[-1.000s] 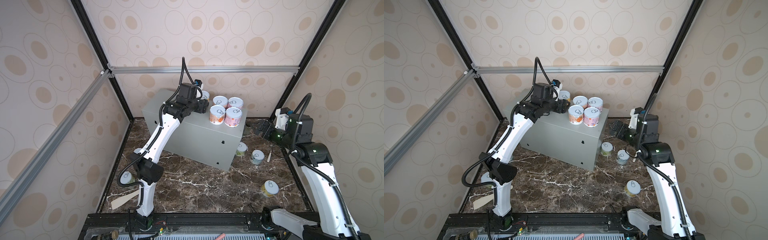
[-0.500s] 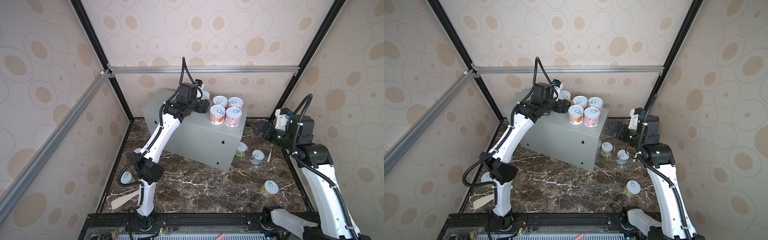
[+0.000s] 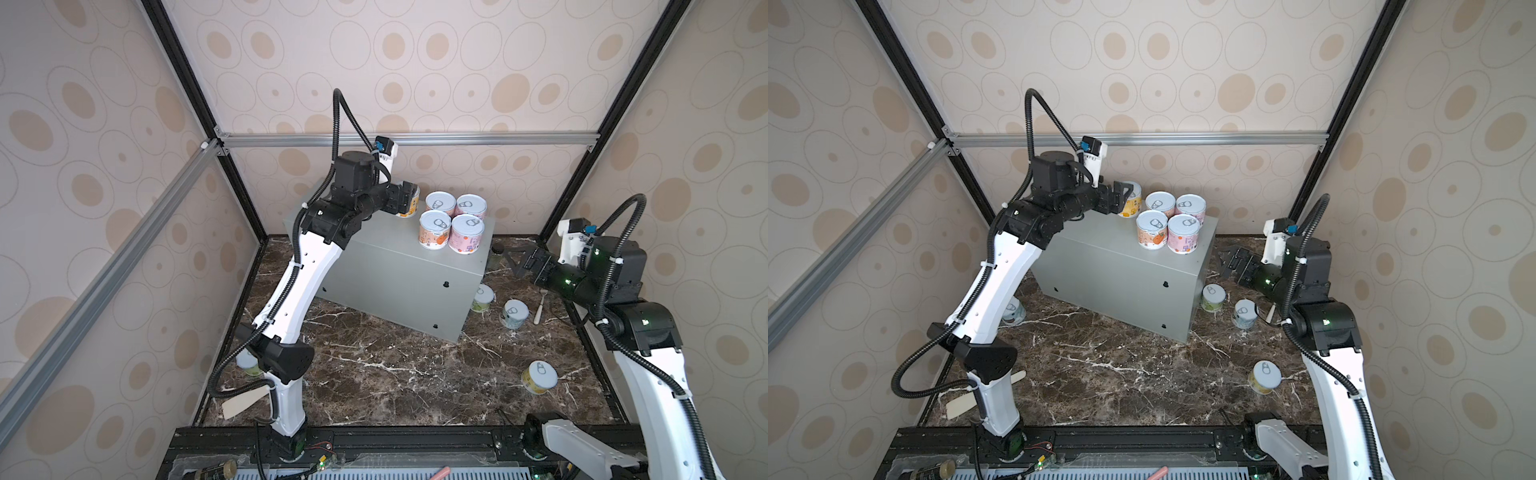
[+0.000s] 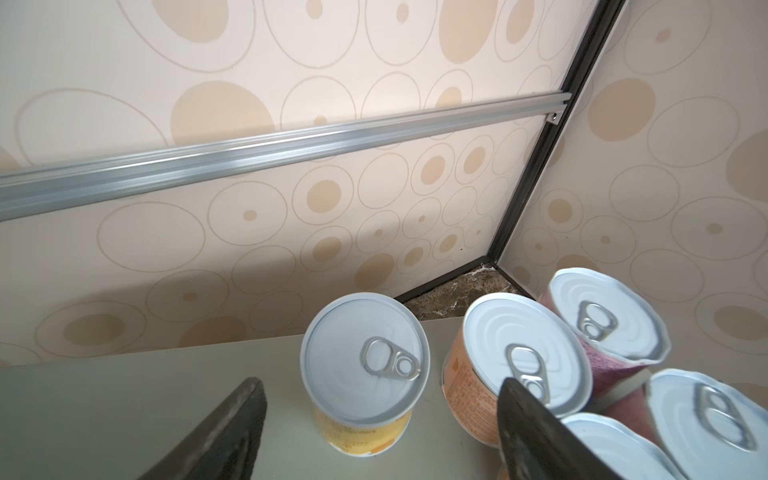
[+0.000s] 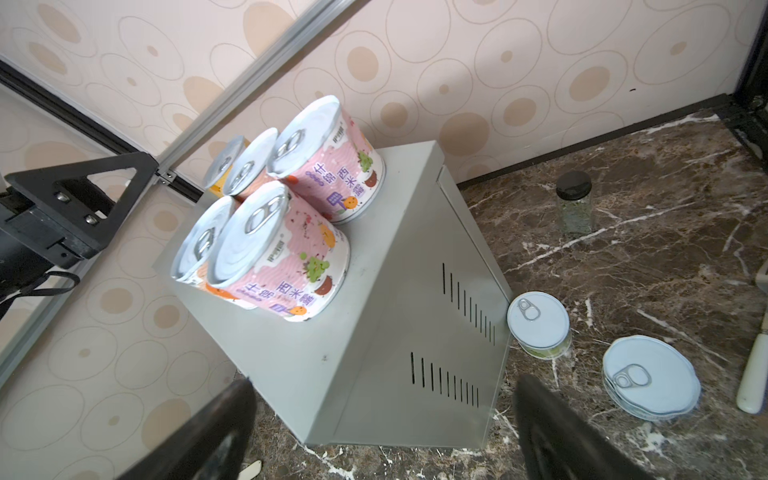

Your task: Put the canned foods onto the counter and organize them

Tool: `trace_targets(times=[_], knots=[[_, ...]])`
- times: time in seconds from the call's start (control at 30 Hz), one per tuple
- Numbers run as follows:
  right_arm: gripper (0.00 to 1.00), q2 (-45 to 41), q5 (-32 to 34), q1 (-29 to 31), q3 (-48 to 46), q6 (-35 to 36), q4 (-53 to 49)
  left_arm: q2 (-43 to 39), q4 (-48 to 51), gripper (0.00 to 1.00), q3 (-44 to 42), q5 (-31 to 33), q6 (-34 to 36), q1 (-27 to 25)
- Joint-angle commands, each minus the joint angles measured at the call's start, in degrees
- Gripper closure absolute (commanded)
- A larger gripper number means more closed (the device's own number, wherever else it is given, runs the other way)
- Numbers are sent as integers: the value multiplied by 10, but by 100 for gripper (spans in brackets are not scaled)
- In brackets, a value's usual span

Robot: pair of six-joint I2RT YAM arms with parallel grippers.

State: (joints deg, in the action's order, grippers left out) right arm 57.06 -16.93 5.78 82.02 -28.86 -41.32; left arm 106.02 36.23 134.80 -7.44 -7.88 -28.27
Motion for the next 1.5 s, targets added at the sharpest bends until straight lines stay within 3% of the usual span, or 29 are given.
trace_targets(times=[0.0,0.17,0.3,0.57,0.8,1.2,1.47], knots=[[1,-11,-14,-1,1,9,-2,-65,-41,13,-53,8,-4,3],[1,-25,-14,0,3,15,-16,-143,-75,18,-149,41,-13,14],[1,-33,-21,0,-10,18,-17,-171,-87,33,-202,-6,-43,65],[1,-36,-36,-1,-51,3,11,-194,-158,43,-289,-64,-73,124],[1,-51,-25,0,-93,0,38,-117,-180,44,-241,-125,-77,148],[1,-52,-44,-1,-176,-6,124,72,-120,46,-11,-191,-79,153],[1,-40,-43,0,-191,-6,142,121,-128,46,20,-210,-75,136]])
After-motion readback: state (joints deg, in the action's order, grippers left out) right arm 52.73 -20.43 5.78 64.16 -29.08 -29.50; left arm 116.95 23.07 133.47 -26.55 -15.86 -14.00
